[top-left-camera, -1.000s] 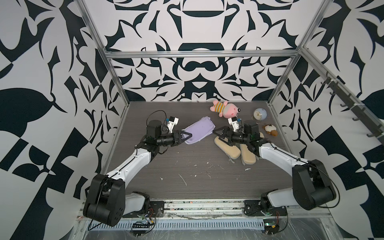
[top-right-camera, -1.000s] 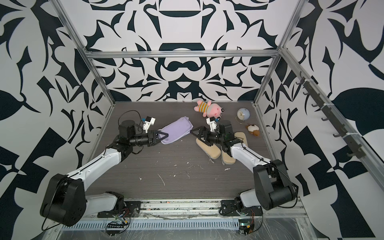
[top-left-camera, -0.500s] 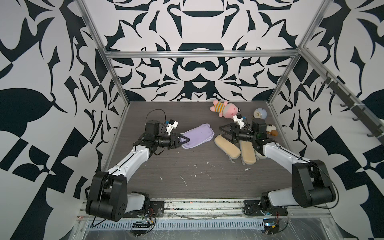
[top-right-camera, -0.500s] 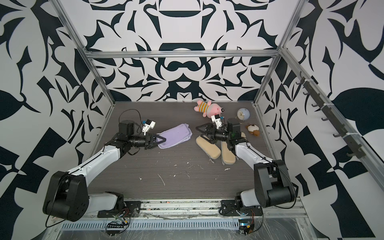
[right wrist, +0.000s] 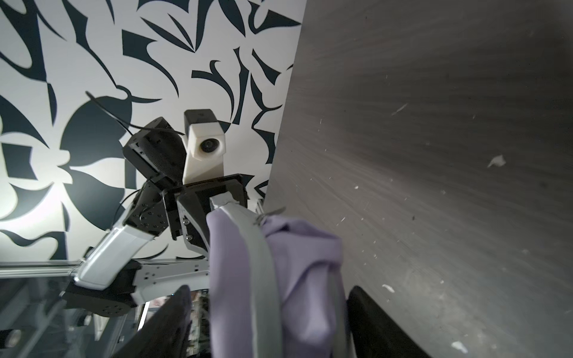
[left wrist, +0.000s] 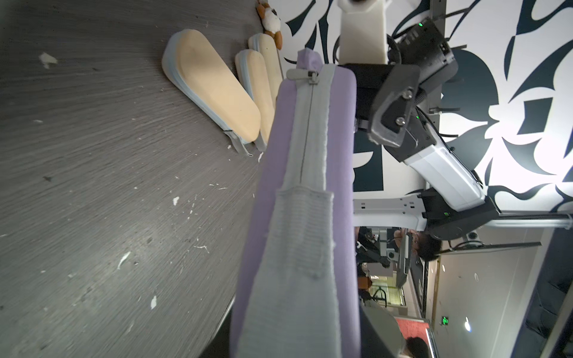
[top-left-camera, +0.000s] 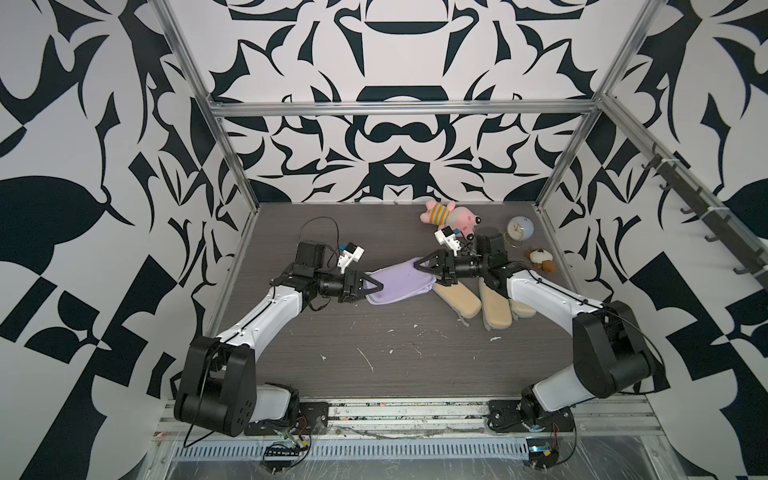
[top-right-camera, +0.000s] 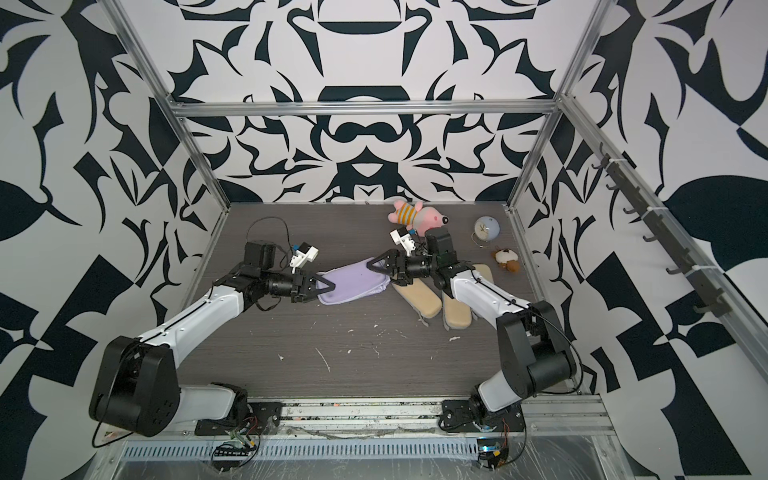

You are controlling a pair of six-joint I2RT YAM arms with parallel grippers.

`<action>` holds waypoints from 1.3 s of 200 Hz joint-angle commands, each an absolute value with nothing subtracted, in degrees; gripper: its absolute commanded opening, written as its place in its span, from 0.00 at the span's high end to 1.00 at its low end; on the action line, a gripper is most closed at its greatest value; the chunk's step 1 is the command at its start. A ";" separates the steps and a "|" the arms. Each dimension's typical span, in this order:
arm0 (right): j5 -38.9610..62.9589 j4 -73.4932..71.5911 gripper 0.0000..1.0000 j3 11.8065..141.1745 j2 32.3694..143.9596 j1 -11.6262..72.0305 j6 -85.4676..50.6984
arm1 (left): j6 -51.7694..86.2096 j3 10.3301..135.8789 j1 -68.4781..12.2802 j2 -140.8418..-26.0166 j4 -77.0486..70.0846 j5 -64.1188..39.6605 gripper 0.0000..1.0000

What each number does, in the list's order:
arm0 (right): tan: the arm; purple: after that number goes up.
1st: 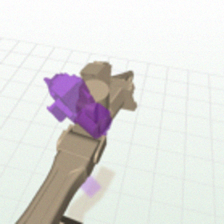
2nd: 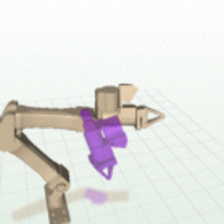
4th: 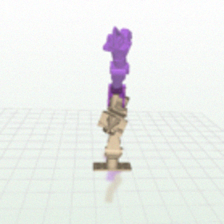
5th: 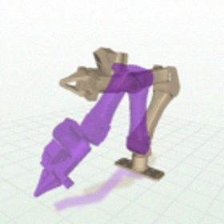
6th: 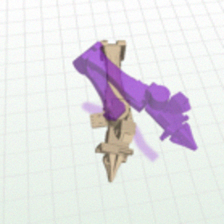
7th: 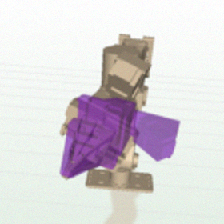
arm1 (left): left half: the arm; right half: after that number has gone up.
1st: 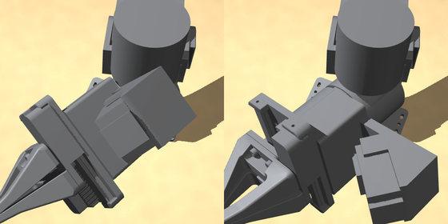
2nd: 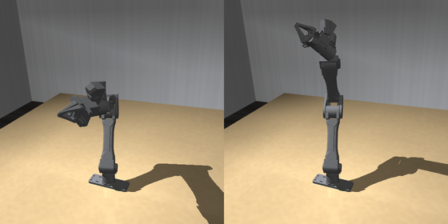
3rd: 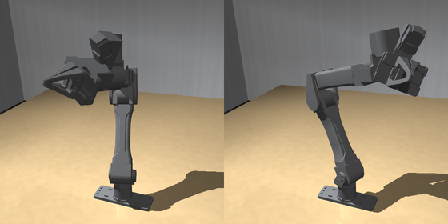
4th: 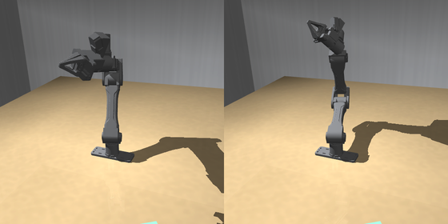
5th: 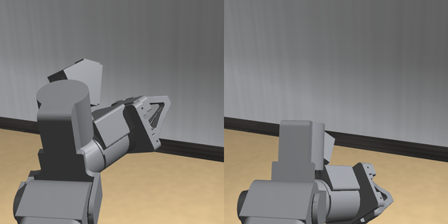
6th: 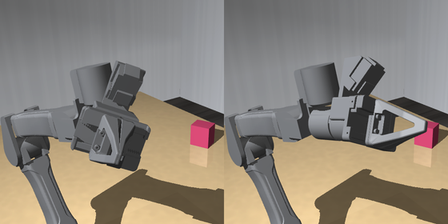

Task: Put umbrellas into zippered umbrella sleeves
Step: Adjust the umbrella sleeve.

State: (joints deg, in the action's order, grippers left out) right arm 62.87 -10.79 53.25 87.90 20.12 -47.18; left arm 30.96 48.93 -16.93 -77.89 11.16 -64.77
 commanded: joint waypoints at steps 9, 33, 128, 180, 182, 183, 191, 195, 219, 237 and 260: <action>66.91 -15.98 0.61 54.30 87.36 22.05 -50.25 | 25.35 53.81 -17.55 -79.73 14.50 -69.29 0.89; 62.02 -27.96 0.82 49.44 86.63 22.57 -60.25 | 30.48 53.75 -17.25 -79.57 9.12 -63.96 0.53; 3.13 -44.55 1.00 34.68 81.14 40.93 -84.38 | 70.87 23.17 -27.85 -72.34 -52.53 -18.09 0.06; -14.14 -40.93 1.00 32.86 78.98 49.21 -83.75 | 76.61 22.50 -33.34 -84.88 -65.80 -12.04 0.19; -14.32 -41.00 1.00 32.87 79.05 49.37 -83.76 | 77.03 22.65 -33.43 -85.49 -66.35 -12.06 0.19; -14.46 -41.02 1.00 32.87 79.16 49.51 -83.67 | 77.23 22.75 -33.46 -85.77 -66.62 -12.05 0.20; -14.69 -41.11 1.00 33.14 79.82 50.15 -83.56 | 78.49 23.48 -33.95 -88.18 -69.45 -12.09 0.23; -14.06 -40.94 1.00 33.49 80.33 50.25 -83.58 | 78.87 23.75 -34.15 -89.36 -71.12 -12.25 0.25; -5.59 -37.86 0.69 34.94 82.16 49.86 -82.71 | 81.66 24.59 -33.53 -96.65 -82.07 -12.15 0.48; 6.81 -24.60 0.47 36.49 81.05 45.33 -78.89 | 82.10 25.14 -29.89 -99.64 -82.57 -16.19 0.64; 15.30 -6.59 0.42 34.24 75.68 38.97 -72.17 | 79.18 24.87 -28.56 -103.97 -81.02 -20.29 0.77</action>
State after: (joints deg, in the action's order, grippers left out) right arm 3.03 -23.94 33.32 81.08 43.44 -79.94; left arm 80.73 23.16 -29.39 -100.92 -73.23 -12.29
